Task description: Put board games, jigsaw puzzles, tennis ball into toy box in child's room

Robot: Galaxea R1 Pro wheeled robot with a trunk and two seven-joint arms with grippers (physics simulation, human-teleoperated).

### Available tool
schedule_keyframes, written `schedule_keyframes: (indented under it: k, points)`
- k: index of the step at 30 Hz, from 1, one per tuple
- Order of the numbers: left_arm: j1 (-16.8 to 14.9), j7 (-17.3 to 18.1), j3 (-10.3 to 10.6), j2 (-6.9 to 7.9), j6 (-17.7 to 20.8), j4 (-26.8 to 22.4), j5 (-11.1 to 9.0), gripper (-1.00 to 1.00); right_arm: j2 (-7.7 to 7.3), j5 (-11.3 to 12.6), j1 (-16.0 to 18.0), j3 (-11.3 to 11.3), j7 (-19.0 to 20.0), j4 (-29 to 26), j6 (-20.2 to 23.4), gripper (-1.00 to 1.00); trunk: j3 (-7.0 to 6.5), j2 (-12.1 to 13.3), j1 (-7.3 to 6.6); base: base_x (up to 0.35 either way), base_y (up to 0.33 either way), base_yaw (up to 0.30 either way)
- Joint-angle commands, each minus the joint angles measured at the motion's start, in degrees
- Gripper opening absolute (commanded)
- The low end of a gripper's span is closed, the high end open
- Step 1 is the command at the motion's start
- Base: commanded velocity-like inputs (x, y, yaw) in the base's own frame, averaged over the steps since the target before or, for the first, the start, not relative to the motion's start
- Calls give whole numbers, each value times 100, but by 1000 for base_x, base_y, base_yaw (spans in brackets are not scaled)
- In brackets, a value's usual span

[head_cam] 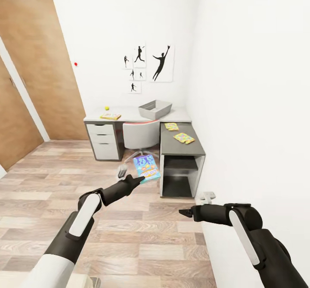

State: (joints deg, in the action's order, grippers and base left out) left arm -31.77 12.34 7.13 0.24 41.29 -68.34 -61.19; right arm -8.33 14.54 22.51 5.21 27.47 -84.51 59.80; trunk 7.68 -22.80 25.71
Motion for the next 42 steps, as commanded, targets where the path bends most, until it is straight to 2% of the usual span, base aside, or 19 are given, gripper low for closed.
schedule_keyframes:
  k: [1,13,42]
  points:
    - [-4,12,-1,2,20,-4,-25,-100,-3,-14,7,5,21,-2,20,100,12,-12,7,340,0,-256]
    - [-4,7,-1,2,20,-4,-23,-100,-8,-17,0,-10,21,-97,20,100,12,-12,7,340,0,-150]
    - [-4,11,-1,11,20,-3,-34,-100,-16,-19,-1,2,21,-206,20,100,12,-12,7,340,0,-9]
